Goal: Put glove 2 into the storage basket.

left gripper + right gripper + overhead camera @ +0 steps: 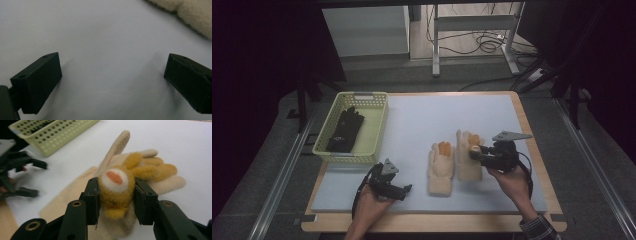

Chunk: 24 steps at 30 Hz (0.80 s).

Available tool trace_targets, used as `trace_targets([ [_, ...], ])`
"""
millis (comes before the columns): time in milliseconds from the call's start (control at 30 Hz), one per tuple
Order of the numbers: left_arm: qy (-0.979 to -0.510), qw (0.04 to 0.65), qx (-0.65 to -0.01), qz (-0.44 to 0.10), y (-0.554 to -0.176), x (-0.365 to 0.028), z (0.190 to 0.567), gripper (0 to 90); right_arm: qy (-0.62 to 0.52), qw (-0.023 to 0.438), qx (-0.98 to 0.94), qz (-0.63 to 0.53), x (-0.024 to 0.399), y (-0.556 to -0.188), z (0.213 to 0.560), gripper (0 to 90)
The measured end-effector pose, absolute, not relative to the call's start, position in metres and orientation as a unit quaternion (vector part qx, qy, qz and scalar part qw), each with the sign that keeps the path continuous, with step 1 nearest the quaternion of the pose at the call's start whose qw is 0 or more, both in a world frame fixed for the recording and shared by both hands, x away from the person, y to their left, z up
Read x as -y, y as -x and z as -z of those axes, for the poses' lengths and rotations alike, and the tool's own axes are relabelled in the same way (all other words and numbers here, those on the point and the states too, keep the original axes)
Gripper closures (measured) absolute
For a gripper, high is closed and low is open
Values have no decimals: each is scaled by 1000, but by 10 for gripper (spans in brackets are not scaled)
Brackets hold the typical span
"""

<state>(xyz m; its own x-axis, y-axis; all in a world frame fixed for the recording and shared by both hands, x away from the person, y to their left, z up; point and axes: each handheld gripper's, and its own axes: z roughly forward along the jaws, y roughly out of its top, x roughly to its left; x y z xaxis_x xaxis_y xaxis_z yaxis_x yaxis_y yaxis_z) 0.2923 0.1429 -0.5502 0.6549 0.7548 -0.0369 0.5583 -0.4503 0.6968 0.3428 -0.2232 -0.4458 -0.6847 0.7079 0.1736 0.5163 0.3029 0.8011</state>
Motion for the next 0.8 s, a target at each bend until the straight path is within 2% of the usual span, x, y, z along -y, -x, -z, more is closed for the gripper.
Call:
trace_targets([
  [267,-840,350,-391,-141,-292,-143,550,16,-358,69,-809,-462,168,-336,448,587],
  [500,-840,349,-390,-141,-292,-143,550,16,-355,80,-819,-443,138,-332,470,580],
  [567,-840,350,-391,-140,-292,-143,550,16,-360,92,-821,-433,136,-331,481,554],
  [667,-840,349,-390,-140,-292,-143,550,16,-368,108,-828,-408,137,-330,495,469],
  [800,-841,349,-390,-140,-292,-143,550,16,-353,123,-837,-400,143,-328,494,387],
])
